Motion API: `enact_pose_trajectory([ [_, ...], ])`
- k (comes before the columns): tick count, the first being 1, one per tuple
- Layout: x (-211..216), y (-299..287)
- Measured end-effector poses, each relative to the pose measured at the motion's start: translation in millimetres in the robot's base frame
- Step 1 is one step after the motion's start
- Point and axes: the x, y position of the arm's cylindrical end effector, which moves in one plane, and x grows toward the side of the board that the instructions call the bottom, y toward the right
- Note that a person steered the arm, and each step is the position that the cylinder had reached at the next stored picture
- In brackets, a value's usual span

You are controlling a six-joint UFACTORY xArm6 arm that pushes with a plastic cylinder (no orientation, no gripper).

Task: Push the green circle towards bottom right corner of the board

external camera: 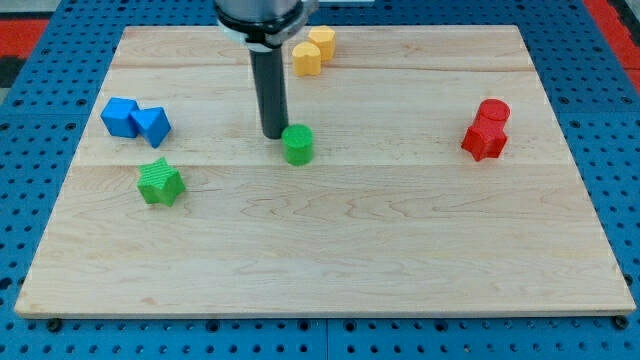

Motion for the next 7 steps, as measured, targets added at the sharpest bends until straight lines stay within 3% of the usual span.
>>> enact_pose_trajectory([
  [3,65,51],
  [5,75,149],
  [7,110,167],
])
